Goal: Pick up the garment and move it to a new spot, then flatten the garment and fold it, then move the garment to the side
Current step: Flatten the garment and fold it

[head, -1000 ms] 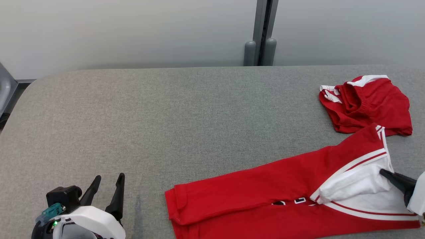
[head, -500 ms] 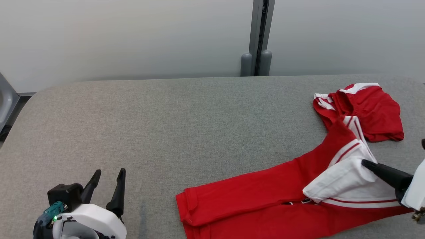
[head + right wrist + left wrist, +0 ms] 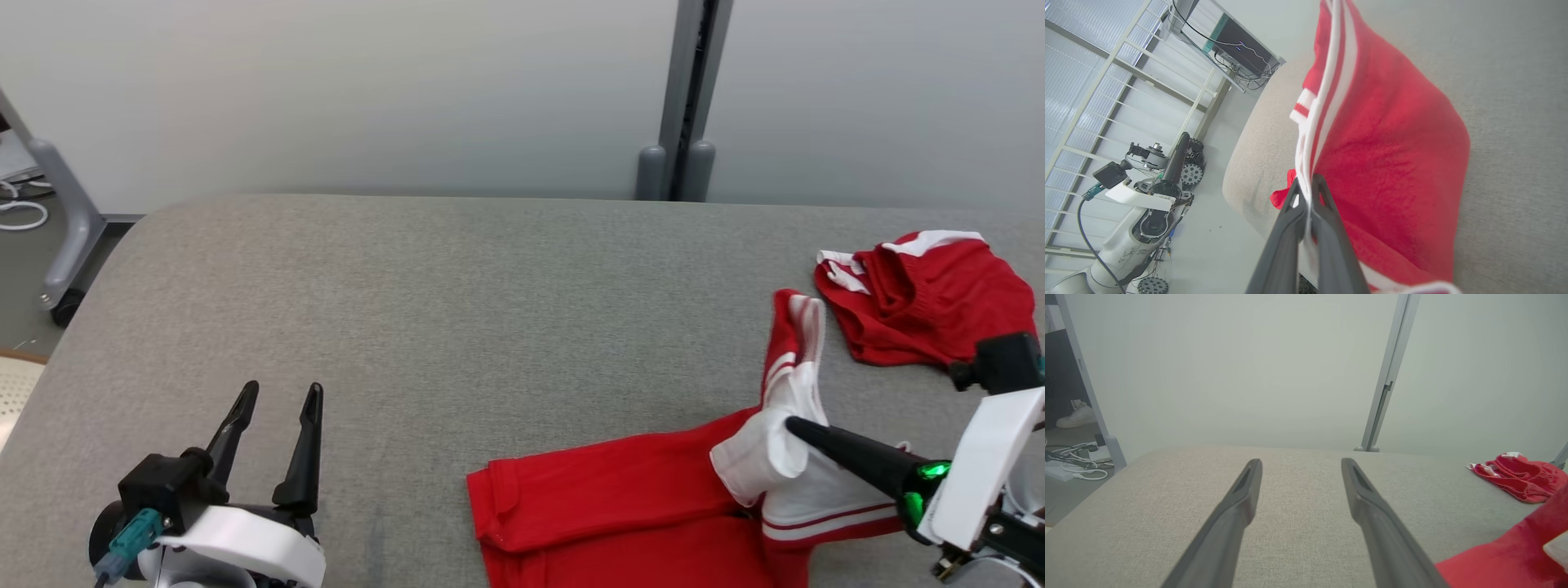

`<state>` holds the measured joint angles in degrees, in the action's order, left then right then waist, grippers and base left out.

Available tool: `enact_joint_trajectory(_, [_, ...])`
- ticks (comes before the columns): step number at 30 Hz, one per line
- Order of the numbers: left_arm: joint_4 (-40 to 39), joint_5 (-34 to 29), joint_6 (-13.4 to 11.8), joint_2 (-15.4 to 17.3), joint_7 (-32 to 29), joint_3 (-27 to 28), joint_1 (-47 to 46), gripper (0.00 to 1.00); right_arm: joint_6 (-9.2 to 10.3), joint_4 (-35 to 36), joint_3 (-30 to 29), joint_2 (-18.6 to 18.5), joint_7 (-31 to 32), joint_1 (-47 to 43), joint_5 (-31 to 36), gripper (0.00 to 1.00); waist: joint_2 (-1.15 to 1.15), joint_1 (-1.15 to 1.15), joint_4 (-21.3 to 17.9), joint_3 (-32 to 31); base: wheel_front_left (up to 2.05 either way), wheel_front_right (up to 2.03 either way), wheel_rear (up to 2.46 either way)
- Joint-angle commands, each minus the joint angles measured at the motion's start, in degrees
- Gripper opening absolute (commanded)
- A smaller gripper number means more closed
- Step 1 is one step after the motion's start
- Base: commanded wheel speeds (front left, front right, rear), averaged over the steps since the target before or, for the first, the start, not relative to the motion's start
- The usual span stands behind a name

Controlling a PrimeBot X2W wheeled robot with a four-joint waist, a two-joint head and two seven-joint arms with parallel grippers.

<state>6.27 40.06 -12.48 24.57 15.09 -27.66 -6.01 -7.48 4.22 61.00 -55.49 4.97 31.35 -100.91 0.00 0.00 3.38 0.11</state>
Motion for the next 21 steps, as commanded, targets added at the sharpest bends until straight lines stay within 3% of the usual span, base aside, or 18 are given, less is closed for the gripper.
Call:
enact_joint_trajectory(1, [0.0, -1.8, 0.8, -0.5, 0.1, 1.4, 1.1, 1.0, -0.04, 0.2, -0.1, 0.9, -0.5, -0.2, -0.8, 0.0, 0.0, 0.0, 1.0, -0.1, 0.0, 0.0, 0.0])
enact_joint_trajectory(11, [0.2, -13.7, 6.4, -8.7, 0.1, 9.3, 4.6, 1.0, -0.04, -3.5, 1.2, 8.8, 0.7, -1.4, -2.8, 0.0, 0.0, 0.0, 6.4, -0.4, 0.0, 0.0, 0.0])
enact_joint_trajectory(21, [3.3, -17.9, 11.6, -13.3, 0.1, 13.3, 4.4, 1.0, -0.04, -11.3, 1.9, 15.0, 4.7, -2.1, -4.1, 0.0, 0.0, 0.0, 10.7, -0.3, 0.0, 0.0, 0.0])
